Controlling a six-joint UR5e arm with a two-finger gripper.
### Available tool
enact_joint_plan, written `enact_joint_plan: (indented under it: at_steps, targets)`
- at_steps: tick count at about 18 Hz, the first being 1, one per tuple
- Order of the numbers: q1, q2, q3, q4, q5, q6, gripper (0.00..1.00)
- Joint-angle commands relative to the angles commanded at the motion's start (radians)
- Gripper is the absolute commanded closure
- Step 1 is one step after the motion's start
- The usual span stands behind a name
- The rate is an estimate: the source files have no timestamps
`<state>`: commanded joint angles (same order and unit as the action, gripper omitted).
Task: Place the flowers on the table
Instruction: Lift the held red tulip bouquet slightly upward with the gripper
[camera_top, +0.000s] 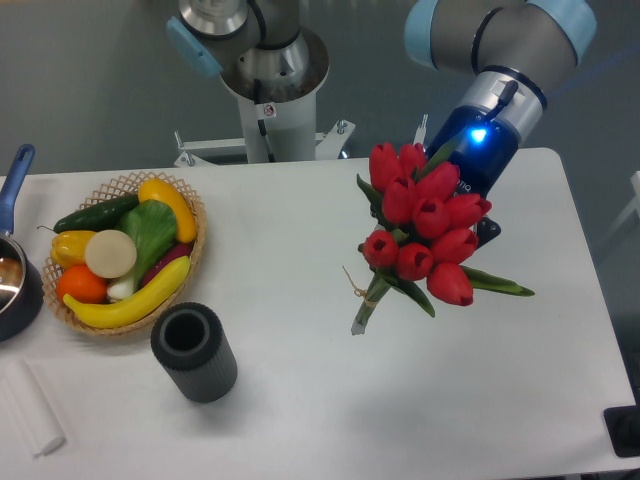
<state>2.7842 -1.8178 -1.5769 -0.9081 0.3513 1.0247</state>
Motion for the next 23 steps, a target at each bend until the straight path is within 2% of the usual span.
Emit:
enact_joint_plan:
  at_steps: [2, 4, 7, 12, 17, 23]
  targets:
    - [0.003, 0.021, -0.029, 0.002, 0.012, 0.008, 0.60]
    - [0.006, 0.026, -0.023, 0.002, 0.032, 0.003, 0.60]
    - [0.006, 0.046, -0.031, 0.002, 0.139, -0.001, 0.60]
    - [0.005, 0.078, -0.031, -0.009, 0.207, -0.006, 0.60]
    - [0.000, 0.120, -0.035, -0.012, 0.356, -0.047, 0.60]
    - [-0.040, 0.132, -0.043, -0.012, 0.553, -0.038, 0.62]
